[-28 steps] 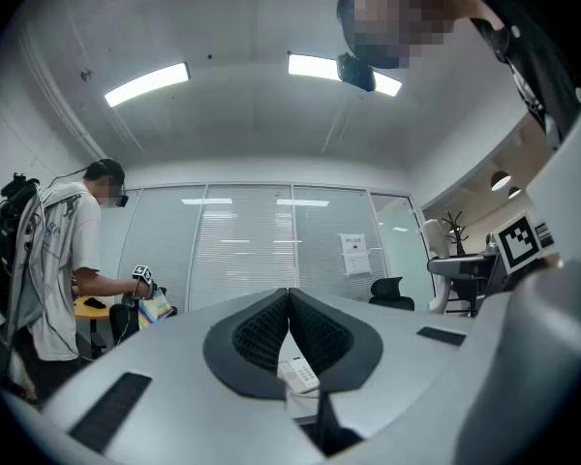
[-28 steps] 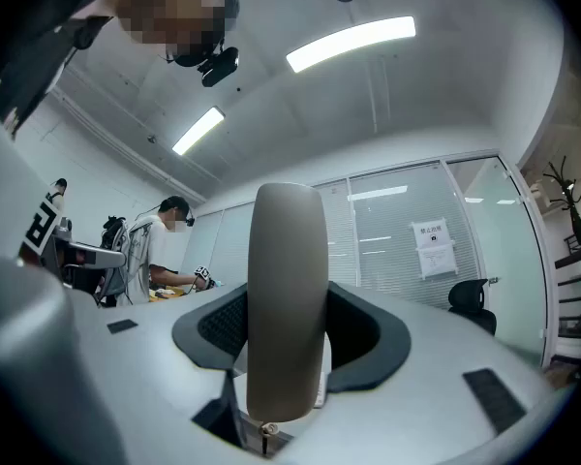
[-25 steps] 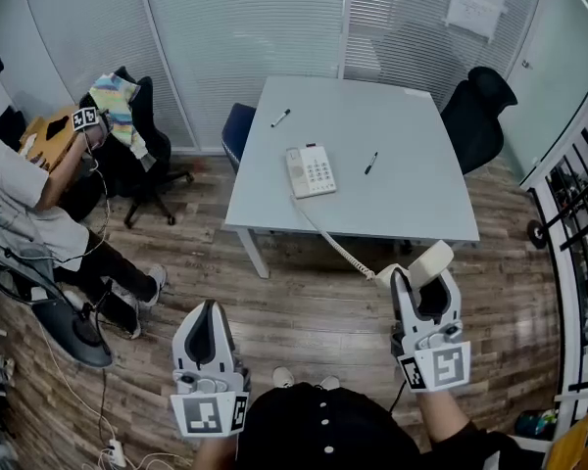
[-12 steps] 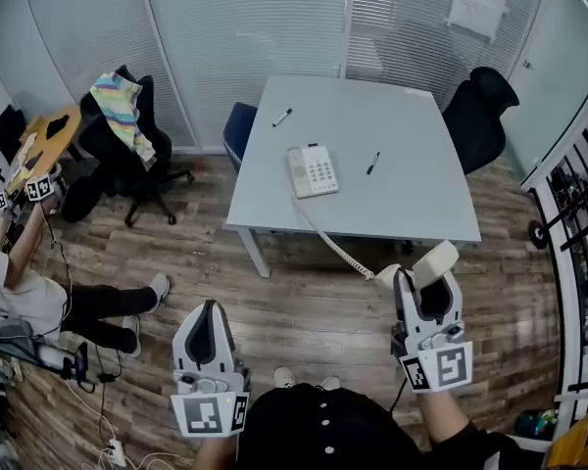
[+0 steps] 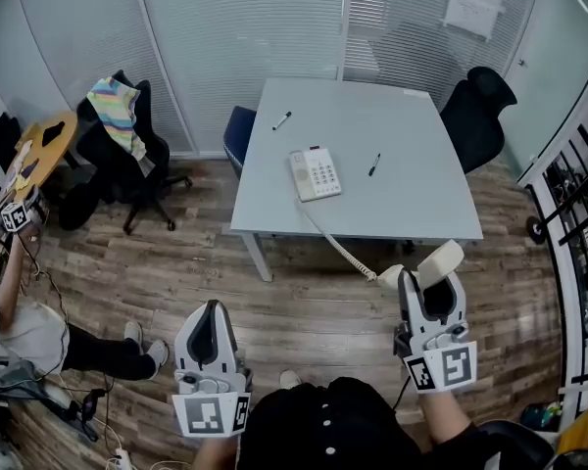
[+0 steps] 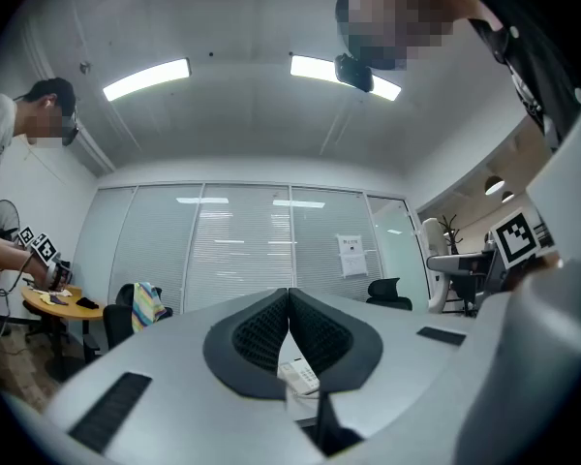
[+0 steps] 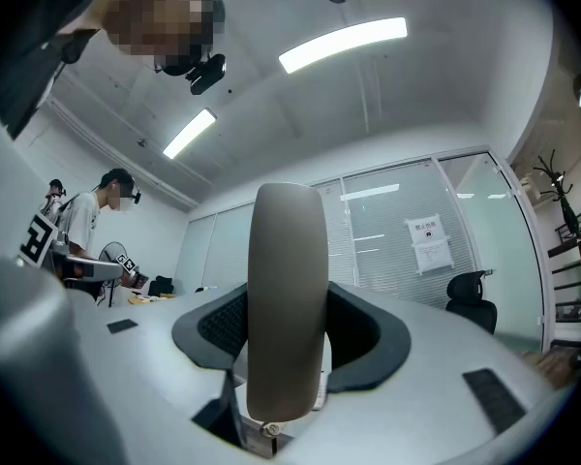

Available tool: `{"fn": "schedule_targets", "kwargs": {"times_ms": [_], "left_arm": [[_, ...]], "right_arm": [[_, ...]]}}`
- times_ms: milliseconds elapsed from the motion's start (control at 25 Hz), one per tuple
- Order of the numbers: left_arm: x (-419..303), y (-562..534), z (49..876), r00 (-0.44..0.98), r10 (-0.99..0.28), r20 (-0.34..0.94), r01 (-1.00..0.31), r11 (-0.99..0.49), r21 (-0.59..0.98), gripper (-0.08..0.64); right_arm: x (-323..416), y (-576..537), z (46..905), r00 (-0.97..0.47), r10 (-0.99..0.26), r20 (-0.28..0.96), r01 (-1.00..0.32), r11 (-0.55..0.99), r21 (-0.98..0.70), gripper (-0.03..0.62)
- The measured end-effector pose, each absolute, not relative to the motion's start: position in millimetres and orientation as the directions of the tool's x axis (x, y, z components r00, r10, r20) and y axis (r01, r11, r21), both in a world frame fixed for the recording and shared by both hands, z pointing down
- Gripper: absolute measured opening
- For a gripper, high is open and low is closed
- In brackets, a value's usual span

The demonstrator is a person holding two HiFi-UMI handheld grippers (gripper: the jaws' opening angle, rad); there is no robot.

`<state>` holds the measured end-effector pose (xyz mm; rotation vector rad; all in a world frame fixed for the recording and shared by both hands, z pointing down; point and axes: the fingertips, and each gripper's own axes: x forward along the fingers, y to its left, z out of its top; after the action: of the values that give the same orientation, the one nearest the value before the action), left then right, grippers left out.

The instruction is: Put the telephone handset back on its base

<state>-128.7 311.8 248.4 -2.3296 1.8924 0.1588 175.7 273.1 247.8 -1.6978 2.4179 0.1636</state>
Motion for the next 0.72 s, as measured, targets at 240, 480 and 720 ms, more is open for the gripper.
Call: {"fn": "schedule_targets", "kwargs": {"times_ms": [240, 480, 720], "left_arm": [[-151, 312, 253, 0.219, -0.963, -0.157, -0.976, -0.214, -0.046, 0.017], [-159, 310, 261, 0.231, -0.962, -0.145, -0.973, -0.228, -0.035, 0.017], [-157, 298, 269, 0.235, -0.962, -0.138, -0.972, -0.233, -0.028, 0.017]], "right_arm": [[159, 276, 251, -0.305, -0.928, -0.214, -0.948, 0.317, -0.021, 0.232], [152, 280, 253, -0.297, -0.933, -0.203, -0.952, 0.306, -0.012, 0.232], [154, 268, 256, -0.287, -0.935, -0.208, -0.954, 0.298, -0.024, 0.232]]}}
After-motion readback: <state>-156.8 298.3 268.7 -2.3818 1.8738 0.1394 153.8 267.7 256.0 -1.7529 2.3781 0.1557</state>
